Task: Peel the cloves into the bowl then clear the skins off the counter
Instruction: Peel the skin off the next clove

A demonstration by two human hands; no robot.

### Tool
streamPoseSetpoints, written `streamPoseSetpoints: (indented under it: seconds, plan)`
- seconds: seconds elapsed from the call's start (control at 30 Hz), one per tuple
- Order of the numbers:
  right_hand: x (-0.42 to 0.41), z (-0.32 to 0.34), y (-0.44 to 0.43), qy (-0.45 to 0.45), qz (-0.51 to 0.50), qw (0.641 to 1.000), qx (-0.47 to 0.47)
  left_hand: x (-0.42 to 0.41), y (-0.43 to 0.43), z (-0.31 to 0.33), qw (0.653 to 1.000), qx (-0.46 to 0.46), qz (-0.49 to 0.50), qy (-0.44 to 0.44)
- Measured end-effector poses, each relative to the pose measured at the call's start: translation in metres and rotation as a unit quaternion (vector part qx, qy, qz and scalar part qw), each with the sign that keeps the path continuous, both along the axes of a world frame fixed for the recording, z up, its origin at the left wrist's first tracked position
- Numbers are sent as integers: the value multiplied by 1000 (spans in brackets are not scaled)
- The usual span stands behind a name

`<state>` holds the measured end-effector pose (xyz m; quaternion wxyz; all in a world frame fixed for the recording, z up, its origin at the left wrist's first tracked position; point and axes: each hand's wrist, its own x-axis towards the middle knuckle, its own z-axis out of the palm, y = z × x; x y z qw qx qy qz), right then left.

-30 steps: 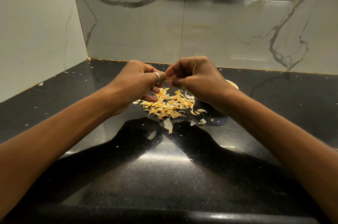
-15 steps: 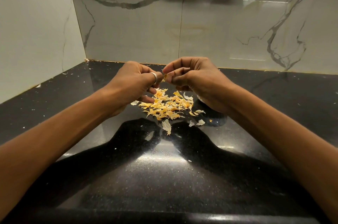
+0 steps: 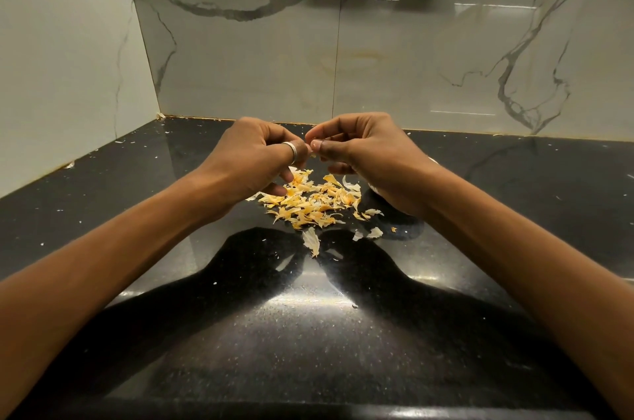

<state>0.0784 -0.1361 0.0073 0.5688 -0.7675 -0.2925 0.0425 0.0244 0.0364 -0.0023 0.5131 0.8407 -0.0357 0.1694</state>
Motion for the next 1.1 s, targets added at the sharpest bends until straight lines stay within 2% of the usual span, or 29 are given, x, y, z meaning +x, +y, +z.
streamPoseSetpoints:
  seconds: [0.2,0.4,0.77,0.93,1.1]
  plan:
    - [1,-2,0,29,-4,999,22,-2,-2,0,999,-16,-33,20]
    - [1,-3,1,11,0,999,32,-1,1,-3,1000,-16,-18,12]
    - [-3,-7,4,-88,-16,996,-20,3,4,-7,994,94,32,-54]
    - [-4,-7,6,-76,-8,997,-26,2,6,-7,957,239,66,-153]
    - [-2,-7,7,-57,-12,998,-26,5,8,-11,933,287,72,-205]
